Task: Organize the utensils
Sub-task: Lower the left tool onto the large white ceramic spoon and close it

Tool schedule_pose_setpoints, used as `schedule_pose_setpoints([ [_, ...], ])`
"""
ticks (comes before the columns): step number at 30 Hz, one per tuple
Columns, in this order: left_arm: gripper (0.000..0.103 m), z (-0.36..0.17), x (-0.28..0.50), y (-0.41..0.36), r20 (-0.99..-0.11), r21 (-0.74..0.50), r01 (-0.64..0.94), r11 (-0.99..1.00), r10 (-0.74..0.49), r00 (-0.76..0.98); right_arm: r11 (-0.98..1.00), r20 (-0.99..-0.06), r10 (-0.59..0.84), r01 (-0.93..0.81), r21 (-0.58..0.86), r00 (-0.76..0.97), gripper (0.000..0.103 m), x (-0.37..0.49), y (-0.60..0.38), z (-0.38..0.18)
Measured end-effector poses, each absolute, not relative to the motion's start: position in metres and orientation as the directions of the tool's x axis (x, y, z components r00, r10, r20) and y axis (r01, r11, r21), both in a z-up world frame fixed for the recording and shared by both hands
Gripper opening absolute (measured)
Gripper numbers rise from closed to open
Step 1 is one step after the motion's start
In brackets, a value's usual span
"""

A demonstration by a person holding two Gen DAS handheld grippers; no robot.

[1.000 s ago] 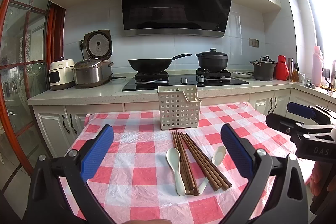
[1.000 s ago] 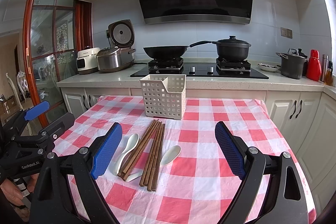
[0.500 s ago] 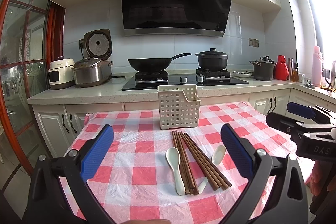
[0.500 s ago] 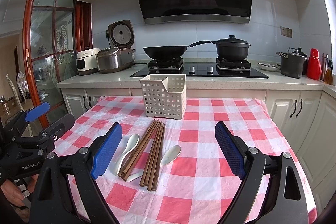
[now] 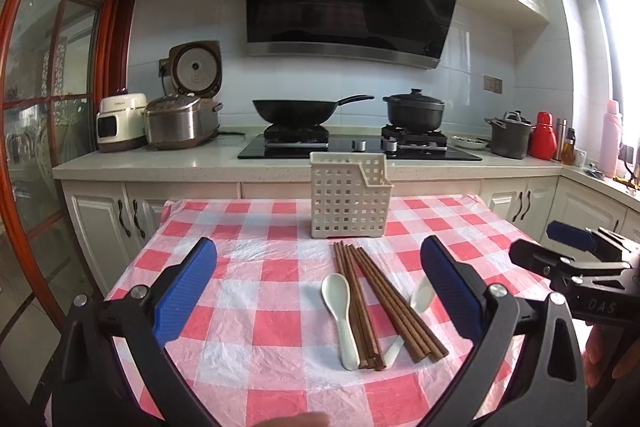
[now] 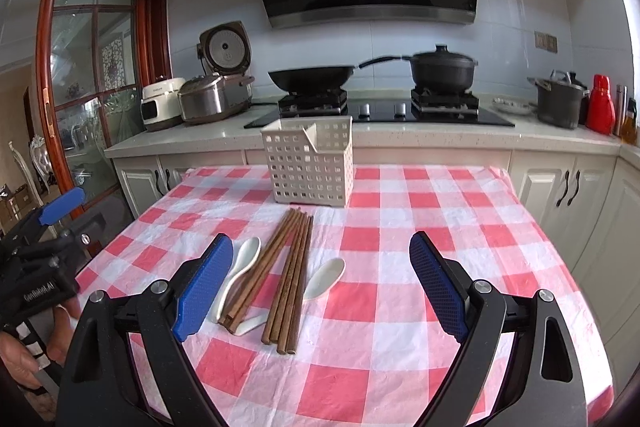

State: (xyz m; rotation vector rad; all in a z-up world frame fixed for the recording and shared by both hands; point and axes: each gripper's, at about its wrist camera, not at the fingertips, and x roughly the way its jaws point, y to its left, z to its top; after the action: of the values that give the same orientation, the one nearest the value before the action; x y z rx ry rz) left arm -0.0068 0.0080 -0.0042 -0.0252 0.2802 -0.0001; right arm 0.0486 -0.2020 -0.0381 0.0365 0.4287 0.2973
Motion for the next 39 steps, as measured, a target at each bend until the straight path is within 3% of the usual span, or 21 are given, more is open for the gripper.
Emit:
schedule_pose_setpoints([
  [8,0.098,-0.041,0.048,0.036,-0.479,-0.145,-0.060,0.988,-0.016,0.878,0.961,-0.534,0.278,-0.233,0.152,0.798,0.085,0.094,-0.200,-0.075],
  [15,0.098,-0.078,0.108,0.049,-0.636,-0.177,-0.108,0.978,-0.030,0.771,0.963,-0.651,0.267,-0.163,0.217,0.711,0.085,0.140,-0.201,-0.106],
  [25,0.097,-0.100,0.162,0.019,-0.765,-0.068,-0.006,0.998,-0.048,0.643,0.957,-0.713,0.287,-0.152,0.248,0.640,0.085,0.172,-0.191,-0.122],
  [32,0.078,-0.101,0.183,0.010,-0.785,-0.078,0.024,0.997,-0.077,0.614,0.957,-0.720,0.287,-0.161,0.240,0.632,0.078,0.181,-0.184,-0.120],
  [34,0.065,-0.102,0.188,0.007,-0.787,-0.075,0.030,0.997,-0.077,0.612,0.959,-0.721,0.282,-0.159,0.236,0.633,0.076,0.184,-0.184,-0.120],
  [39,0.046,-0.108,0.201,0.005,-0.804,-0.089,0.035,0.995,-0.093,0.588,0.958,-0.717,0.286,-0.177,0.226,0.636,0.067,0.188,-0.181,-0.117],
])
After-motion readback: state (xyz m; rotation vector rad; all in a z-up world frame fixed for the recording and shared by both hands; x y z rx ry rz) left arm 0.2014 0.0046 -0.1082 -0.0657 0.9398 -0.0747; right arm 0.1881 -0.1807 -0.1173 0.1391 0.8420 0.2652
